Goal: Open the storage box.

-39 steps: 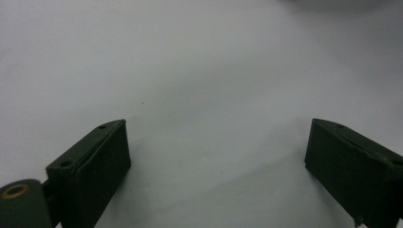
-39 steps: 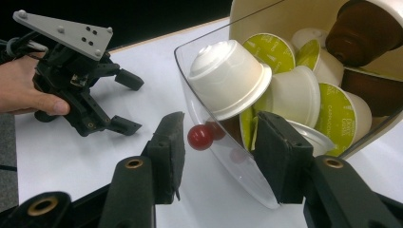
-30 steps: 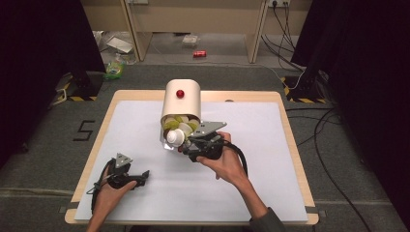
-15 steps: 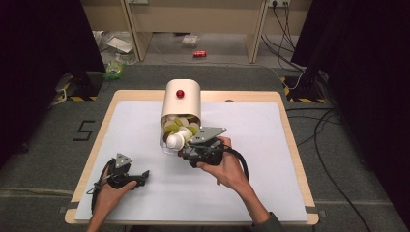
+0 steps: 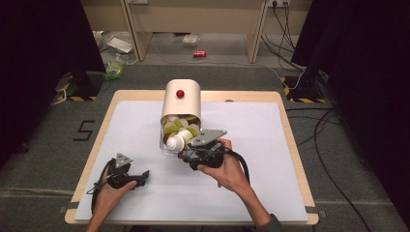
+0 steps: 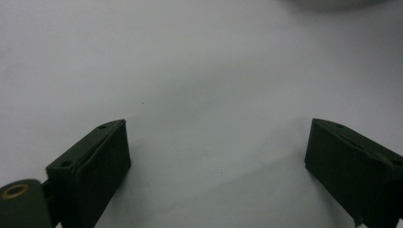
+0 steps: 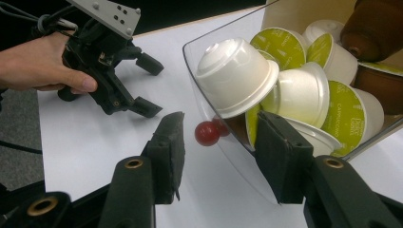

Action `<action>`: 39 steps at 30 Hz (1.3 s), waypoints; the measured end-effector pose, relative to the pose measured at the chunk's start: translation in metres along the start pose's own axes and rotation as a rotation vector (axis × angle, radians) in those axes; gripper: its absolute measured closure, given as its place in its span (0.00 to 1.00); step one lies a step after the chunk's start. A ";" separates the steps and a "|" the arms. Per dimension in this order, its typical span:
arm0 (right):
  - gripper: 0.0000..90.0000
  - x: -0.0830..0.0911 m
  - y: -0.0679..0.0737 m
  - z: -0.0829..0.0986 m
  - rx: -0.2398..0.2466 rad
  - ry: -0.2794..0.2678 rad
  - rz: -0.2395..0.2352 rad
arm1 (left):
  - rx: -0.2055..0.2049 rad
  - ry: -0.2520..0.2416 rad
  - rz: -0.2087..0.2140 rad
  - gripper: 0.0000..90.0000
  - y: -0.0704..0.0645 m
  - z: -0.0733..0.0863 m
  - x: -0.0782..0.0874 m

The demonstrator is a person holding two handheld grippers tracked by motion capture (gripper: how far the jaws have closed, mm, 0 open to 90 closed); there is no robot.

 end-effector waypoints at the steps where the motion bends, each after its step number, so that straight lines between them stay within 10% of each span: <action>1: 0.60 0.000 0.000 0.000 0.000 0.000 0.000 | 0.000 0.000 0.000 0.08 0.000 0.000 0.000; 39: 0.41 -0.001 -0.004 -0.008 -0.116 -0.093 0.046 | 0.000 0.000 0.000 0.08 0.000 0.000 0.000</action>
Point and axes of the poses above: each handheld gripper's, and its own axes: x roughly backward along the jaws, z roughly out of its underside, y roughly to its left, the point moved 3 cm from there along -x, roughly forward along the jaws, and after that the axes turned 4 degrees about z, right-handed, at the moved point
